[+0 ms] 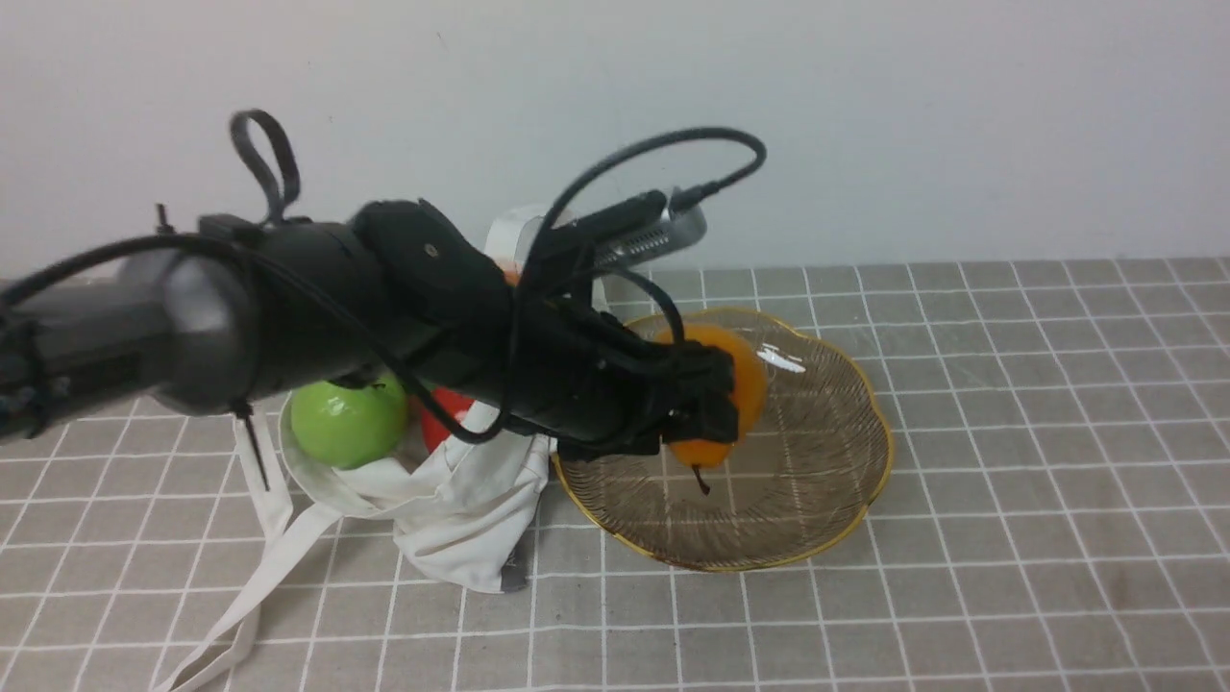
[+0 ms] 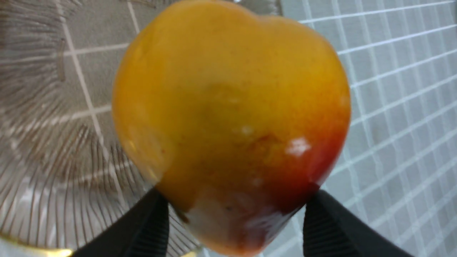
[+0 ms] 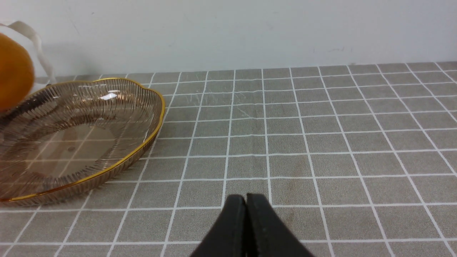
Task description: Take the fruit out of the bag on the grey coffee tablecloth and place them on the plate.
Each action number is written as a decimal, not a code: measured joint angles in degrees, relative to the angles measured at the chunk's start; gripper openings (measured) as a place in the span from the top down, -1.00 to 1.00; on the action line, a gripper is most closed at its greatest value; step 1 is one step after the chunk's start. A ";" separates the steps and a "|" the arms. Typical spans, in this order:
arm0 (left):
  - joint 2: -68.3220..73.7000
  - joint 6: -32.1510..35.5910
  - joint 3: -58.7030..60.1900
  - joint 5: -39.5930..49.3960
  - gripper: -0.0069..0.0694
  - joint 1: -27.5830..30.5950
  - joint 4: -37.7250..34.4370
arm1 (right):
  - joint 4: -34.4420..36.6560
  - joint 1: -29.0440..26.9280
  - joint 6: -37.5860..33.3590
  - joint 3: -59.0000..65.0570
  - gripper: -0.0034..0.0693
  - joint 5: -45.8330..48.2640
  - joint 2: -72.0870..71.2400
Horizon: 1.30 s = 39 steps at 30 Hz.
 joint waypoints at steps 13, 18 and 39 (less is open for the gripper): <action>7.09 2.80 0.00 -5.21 -0.17 -1.27 -6.58 | 0.00 0.00 0.00 0.00 0.95 0.00 0.00; 7.56 4.32 0.00 -5.22 -0.55 -1.27 -6.70 | 0.00 0.00 0.00 0.00 0.95 0.00 0.00; -10.51 14.02 -13.16 31.72 0.65 19.25 -2.29 | 0.00 0.00 0.00 0.00 0.95 0.00 0.00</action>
